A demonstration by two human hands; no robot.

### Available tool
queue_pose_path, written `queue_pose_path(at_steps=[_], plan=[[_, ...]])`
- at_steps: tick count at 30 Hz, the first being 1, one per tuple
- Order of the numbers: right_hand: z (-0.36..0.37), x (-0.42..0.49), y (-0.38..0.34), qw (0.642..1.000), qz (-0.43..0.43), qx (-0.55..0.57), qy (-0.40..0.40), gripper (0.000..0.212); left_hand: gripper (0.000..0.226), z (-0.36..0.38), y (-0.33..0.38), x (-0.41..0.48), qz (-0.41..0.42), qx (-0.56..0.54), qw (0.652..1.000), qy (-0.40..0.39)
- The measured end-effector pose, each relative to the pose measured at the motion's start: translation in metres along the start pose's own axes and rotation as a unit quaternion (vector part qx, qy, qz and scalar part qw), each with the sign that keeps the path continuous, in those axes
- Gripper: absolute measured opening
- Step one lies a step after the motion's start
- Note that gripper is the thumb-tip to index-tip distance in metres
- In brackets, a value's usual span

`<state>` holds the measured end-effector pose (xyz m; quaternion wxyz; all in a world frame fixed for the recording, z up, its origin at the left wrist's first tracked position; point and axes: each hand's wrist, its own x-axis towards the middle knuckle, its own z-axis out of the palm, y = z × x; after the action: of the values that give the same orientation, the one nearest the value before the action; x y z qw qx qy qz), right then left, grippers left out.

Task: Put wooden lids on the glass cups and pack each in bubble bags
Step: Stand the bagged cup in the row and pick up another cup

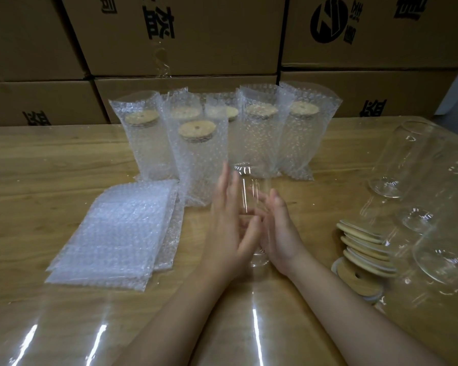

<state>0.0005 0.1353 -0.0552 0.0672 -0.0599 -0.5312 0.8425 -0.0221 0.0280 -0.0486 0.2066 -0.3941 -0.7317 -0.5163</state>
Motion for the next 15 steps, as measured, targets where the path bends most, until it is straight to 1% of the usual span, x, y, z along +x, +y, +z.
queue_pose_path(at_steps=[2,5,6,8,9,10,12,13,15], plan=[[-0.0013,0.0000,-0.0003,1.000,0.005,0.024,0.001,0.068,0.055,0.0010,0.0039,-0.0001,0.070,0.073,0.994,-0.031],[-0.0048,0.0010,-0.0002,0.998,0.012,0.064,0.008,0.056,0.046,0.0014,0.0067,0.0018,0.154,0.140,0.975,-0.074],[-0.0050,0.0013,-0.0009,0.997,0.020,0.076,0.018,0.056,0.045,0.0015,0.0074,0.0027,0.178,0.160,0.967,-0.081],[-0.0051,0.0012,-0.0012,0.993,0.040,0.110,0.029,0.069,0.043,0.0029,0.0086,0.0031,0.208,0.199,0.954,-0.088],[-0.0048,0.0017,-0.0004,0.992,0.031,0.121,0.027,0.069,0.042,0.0041,0.0091,0.0020,0.212,0.212,0.950,-0.087],[-0.0042,0.0024,0.0004,0.992,0.010,0.125,0.027,0.061,0.040,0.0052,0.0091,0.0011,0.208,0.214,0.951,-0.083],[-0.0028,0.0023,0.0000,0.993,-0.035,0.106,0.032,0.047,0.037,0.0075,0.0083,-0.0018,0.171,0.180,0.966,-0.067],[-0.0006,0.0013,-0.0008,0.994,-0.051,0.086,0.034,0.045,0.036,0.0087,0.0073,-0.0032,0.141,0.153,0.977,-0.054],[0.0025,-0.0011,0.0006,0.995,-0.079,0.029,0.046,0.048,0.037,0.0098,0.0056,-0.0050,0.061,0.094,0.993,-0.025]])
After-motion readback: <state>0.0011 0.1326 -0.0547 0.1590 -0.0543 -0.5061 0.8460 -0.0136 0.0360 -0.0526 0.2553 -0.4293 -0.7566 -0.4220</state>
